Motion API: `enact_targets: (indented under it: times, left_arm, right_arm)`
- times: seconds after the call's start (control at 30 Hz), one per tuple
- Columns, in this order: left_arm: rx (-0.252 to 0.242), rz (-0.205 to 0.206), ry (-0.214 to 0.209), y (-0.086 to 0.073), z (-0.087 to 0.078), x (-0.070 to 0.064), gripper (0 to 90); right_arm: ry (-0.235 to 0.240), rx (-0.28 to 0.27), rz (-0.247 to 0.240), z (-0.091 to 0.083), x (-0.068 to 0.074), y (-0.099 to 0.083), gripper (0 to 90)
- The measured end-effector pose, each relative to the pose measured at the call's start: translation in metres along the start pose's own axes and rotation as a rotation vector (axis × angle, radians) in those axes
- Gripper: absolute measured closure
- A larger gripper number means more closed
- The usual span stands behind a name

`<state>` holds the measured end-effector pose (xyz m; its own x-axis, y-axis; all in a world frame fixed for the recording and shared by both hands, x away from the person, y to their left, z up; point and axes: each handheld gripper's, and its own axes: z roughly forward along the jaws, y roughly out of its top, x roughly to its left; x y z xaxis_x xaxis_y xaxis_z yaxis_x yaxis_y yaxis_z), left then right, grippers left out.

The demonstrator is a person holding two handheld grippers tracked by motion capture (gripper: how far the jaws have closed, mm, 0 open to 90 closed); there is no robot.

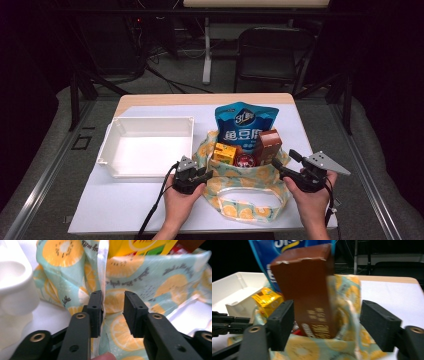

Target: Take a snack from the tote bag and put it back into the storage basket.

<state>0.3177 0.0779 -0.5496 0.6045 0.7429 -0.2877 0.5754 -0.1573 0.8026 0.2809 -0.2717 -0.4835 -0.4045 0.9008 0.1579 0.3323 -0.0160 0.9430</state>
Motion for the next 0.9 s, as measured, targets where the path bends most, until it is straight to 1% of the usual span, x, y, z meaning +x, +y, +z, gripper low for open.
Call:
enact_targets:
  times: [0.07, 0.13, 0.17, 0.23, 0.3, 0.37, 0.43, 0.5, 0.57, 0.6, 0.63, 0.67, 0.7, 0.73, 0.77, 0.83, 0.9]
  left_arm:
    - [-0.019, 0.01, -0.003, 0.003, -0.004, -0.002, 63.0]
    - [-0.038, 0.023, -0.002, 0.006, -0.008, -0.005, 61.1]
    - [-0.039, 0.028, -0.001, 0.008, -0.01, -0.005, 60.2]
    - [-0.056, 0.031, -0.009, 0.011, -0.014, -0.007, 57.1]
    - [-0.058, 0.037, -0.016, 0.013, -0.018, -0.007, 54.2]
    - [-0.076, 0.055, -0.019, 0.018, -0.024, -0.007, 51.3]
    - [-0.098, 0.051, -0.034, 0.022, -0.029, -0.005, 47.2]
    - [-0.106, 0.054, -0.044, 0.026, -0.033, -0.004, 42.8]
    - [-0.107, 0.087, -0.051, 0.03, -0.037, -0.002, 40.0]
    - [-0.106, 0.098, -0.057, 0.031, -0.04, -0.001, 39.3]
    - [-0.105, 0.105, -0.068, 0.031, -0.043, 0.0, 39.2]
    - [-0.105, 0.115, -0.076, 0.03, -0.045, 0.002, 39.2]
    - [-0.1, 0.115, -0.081, 0.028, -0.047, 0.003, 39.2]
    - [-0.098, 0.112, -0.085, 0.026, -0.048, 0.004, 39.3]
    - [-0.097, 0.113, -0.087, 0.023, -0.049, 0.005, 39.3]
    - [-0.1, 0.111, -0.084, 0.019, -0.05, 0.009, 39.6]
    - [-0.092, 0.11, -0.077, 0.015, -0.05, 0.012, 39.7]
  right_arm:
    - [-0.003, -0.003, -0.006, 0.004, 0.008, 0.0, 21.3]
    - [-0.018, 0.0, -0.007, 0.011, 0.014, 0.001, 17.8]
    - [-0.022, 0.007, -0.003, 0.015, 0.016, 0.001, 16.3]
    - [-0.045, 0.01, 0.004, 0.022, 0.021, 0.002, 15.0]
    - [-0.067, 0.019, 0.017, 0.029, 0.023, 0.004, 14.7]
    - [-0.092, 0.017, 0.035, 0.035, 0.025, 0.004, 14.9]
    - [-0.12, 0.01, 0.055, 0.041, 0.026, 0.004, 14.9]
    - [-0.141, 0.014, 0.083, 0.047, 0.028, 0.003, 14.8]
    - [-0.155, 0.017, 0.082, 0.053, 0.032, 0.002, 16.1]
    - [-0.167, 0.016, 0.068, 0.056, 0.033, 0.001, 17.1]
    - [-0.187, 0.011, 0.052, 0.056, 0.035, 0.0, 20.7]
    - [-0.197, -0.004, 0.041, 0.056, 0.036, -0.002, 26.7]
    - [-0.2, -0.013, 0.039, 0.055, 0.035, -0.002, 31.5]
    - [-0.203, -0.024, 0.043, 0.055, 0.034, -0.003, 33.4]
    - [-0.203, -0.026, 0.043, 0.055, 0.033, -0.003, 34.4]
    - [-0.194, -0.016, 0.023, 0.054, 0.032, -0.002, 35.5]
    - [-0.187, -0.015, 0.016, 0.053, 0.031, -0.001, 36.0]
